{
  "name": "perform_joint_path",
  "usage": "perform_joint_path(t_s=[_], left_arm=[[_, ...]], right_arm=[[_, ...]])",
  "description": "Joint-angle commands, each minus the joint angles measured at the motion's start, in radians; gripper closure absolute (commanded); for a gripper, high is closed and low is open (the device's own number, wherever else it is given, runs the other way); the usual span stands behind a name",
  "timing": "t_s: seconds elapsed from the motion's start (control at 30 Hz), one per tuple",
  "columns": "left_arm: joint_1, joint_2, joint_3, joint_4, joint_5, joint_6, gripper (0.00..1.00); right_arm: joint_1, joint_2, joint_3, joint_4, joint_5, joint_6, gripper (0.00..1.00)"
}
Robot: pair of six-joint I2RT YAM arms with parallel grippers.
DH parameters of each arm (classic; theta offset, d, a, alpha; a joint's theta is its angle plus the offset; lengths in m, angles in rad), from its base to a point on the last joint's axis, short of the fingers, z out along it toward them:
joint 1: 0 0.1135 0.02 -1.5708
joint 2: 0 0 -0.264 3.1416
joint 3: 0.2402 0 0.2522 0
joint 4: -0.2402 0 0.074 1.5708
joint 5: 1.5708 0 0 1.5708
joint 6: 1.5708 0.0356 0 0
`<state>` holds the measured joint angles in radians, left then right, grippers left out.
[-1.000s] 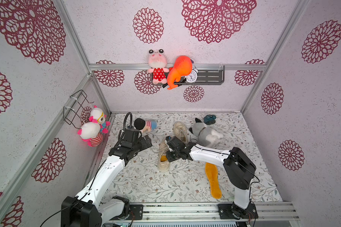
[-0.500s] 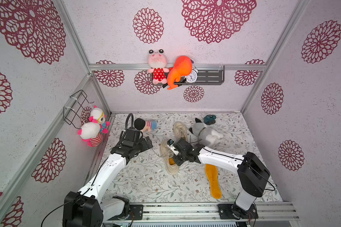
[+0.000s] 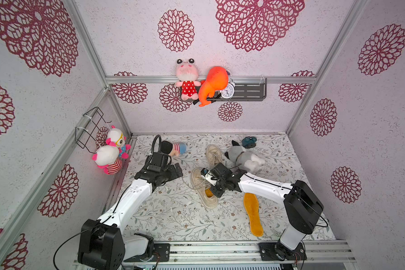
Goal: Remove the insole from the shoe
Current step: Untie the shoelace on the shoe.
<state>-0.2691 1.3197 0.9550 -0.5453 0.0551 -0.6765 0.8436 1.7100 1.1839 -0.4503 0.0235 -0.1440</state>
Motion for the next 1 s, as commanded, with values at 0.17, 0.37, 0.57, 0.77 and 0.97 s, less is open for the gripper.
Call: perform_joint_path(t_s=[0.17,0.37,0.57,0.77,0.97], left_arm=[[-0.021,0.222,0.120,0.014,0.167,0.025,0.02],[-0.048,0.350,0.166,0.035,0.220,0.024,0.09],[-0.050,0.462,0.189,0.103,0.339,0.004,0.15],[-0.053,0.559,0.229,0.074,0.372,0.028,0.30],[-0.054,0.539,0.198,0.026,0.331,0.017,0.46]], right_arm=[[-0.044,-0.063,0.041,-0.042,-0.008,0.102,0.69],[-0.045,-0.247,-0.089,0.080,-0.051,0.554,0.60],[-0.049,-0.329,-0.101,0.128,0.049,0.984,0.63],[-0.049,-0.290,-0.049,0.090,-0.047,1.049,0.63],[-0.052,-0.333,-0.106,0.182,-0.111,1.170,0.50]])
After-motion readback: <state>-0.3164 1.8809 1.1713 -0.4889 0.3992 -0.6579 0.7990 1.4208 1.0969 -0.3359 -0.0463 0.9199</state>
